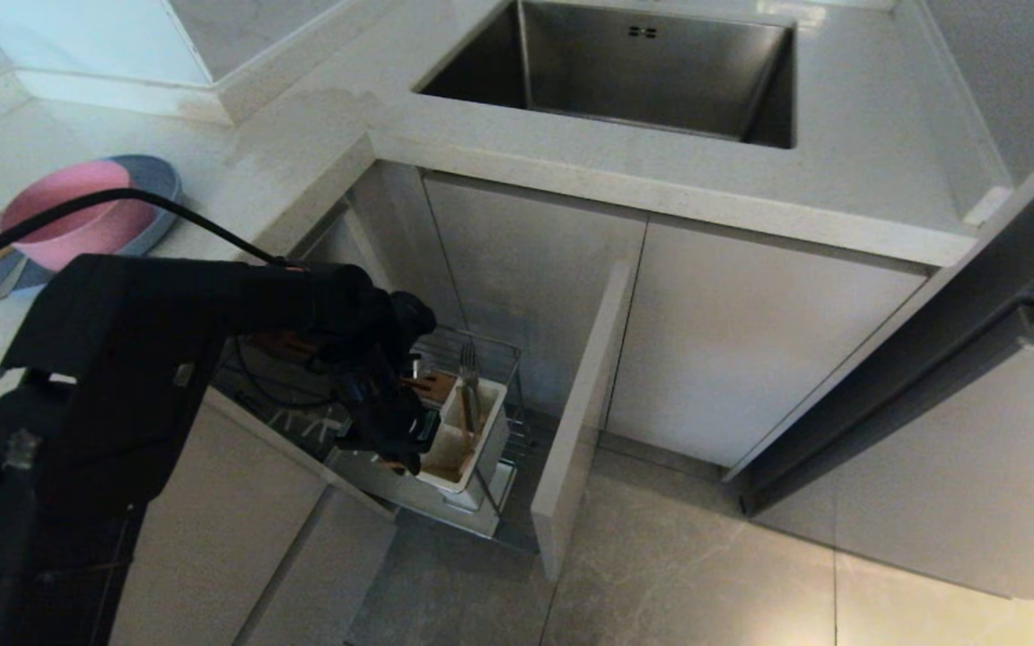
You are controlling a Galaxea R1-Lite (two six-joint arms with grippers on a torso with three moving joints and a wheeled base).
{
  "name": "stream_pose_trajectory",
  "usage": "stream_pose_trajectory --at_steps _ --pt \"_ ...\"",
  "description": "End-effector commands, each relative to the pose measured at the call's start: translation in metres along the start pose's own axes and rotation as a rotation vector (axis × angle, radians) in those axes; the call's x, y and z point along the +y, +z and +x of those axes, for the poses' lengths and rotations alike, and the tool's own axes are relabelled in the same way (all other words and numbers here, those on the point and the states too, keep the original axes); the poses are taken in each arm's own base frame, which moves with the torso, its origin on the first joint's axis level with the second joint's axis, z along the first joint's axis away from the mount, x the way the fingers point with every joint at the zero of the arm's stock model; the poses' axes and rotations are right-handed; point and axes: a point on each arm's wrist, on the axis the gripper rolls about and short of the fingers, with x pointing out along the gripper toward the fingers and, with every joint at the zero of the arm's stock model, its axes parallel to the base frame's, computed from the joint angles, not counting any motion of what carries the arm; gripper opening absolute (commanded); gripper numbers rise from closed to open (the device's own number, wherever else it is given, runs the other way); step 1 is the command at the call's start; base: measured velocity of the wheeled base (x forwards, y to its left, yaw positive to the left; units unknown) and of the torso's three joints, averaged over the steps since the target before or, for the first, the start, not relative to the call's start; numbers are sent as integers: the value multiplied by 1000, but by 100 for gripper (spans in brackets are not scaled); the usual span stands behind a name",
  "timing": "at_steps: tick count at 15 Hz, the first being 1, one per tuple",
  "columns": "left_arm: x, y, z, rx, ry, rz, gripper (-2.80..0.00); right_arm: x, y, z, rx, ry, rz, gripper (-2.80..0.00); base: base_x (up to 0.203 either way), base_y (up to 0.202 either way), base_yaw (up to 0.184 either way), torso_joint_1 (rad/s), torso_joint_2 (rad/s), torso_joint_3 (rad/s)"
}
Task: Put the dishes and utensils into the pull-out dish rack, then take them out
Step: Take the chopsticks out of the cupboard
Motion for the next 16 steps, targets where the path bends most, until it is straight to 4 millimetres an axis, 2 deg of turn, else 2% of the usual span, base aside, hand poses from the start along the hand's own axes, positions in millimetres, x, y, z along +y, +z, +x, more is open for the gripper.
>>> stream_pose_trajectory --at_steps 1,6,8,16 --pt "1 0 0 4 5 -3 -280 0 0 0 0 0 0 -280 0 0 0 0 0 0" --pt "1 -1 -1 2 5 -3 -280 0 0 0 0 0 0 -280 0 0 0 0 0 0" --pt "1 -2 -9 -14 3 -4 -280 0 0 0 0 0 0 -280 0 0 0 0 0 0" --pt "1 -28 -95 -186 -18 -13 -280 0 0 0 2 0 0 -280 0 0 0 0 0 0"
